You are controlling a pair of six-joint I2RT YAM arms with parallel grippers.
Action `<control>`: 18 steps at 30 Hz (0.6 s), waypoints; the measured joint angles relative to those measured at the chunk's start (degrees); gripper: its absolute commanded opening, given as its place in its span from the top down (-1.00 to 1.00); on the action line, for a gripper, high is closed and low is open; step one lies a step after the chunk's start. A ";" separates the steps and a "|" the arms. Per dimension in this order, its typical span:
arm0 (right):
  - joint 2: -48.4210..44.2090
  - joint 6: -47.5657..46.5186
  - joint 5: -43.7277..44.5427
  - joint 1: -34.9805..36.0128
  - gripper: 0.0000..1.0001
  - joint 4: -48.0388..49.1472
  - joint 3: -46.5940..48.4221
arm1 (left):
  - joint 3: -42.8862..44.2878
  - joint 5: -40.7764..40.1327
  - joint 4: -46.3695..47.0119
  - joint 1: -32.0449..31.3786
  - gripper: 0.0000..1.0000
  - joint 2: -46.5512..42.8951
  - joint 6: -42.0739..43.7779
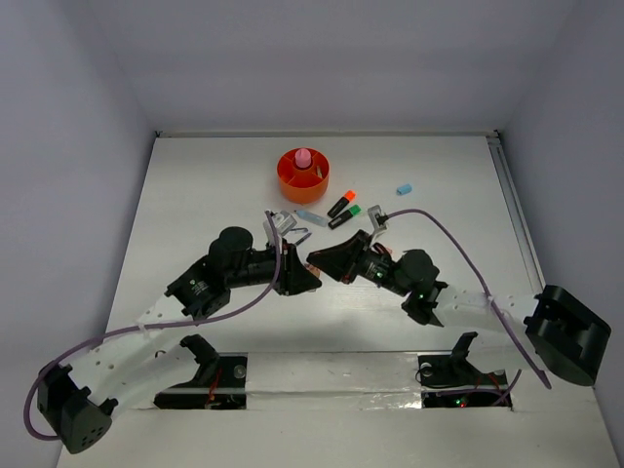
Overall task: Sort the stationery into containers
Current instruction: Close the pen cap on the pen.
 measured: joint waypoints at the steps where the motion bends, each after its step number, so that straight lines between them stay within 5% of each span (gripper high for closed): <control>1: -0.02 0.61 0.70 0.09 1.00 0.04 -0.50 | 0.00 0.92 0.02 0.70 1.00 0.26 -0.26; 14: -5.73 2.73 0.50 -2.73 1.00 -7.13 5.81 | 0.02 2.95 12.94 4.31 1.00 -3.17 -3.98; 18: -1.77 6.49 -3.82 -5.88 1.00 -5.46 8.09 | -0.28 0.70 13.81 5.40 0.68 -3.91 -4.24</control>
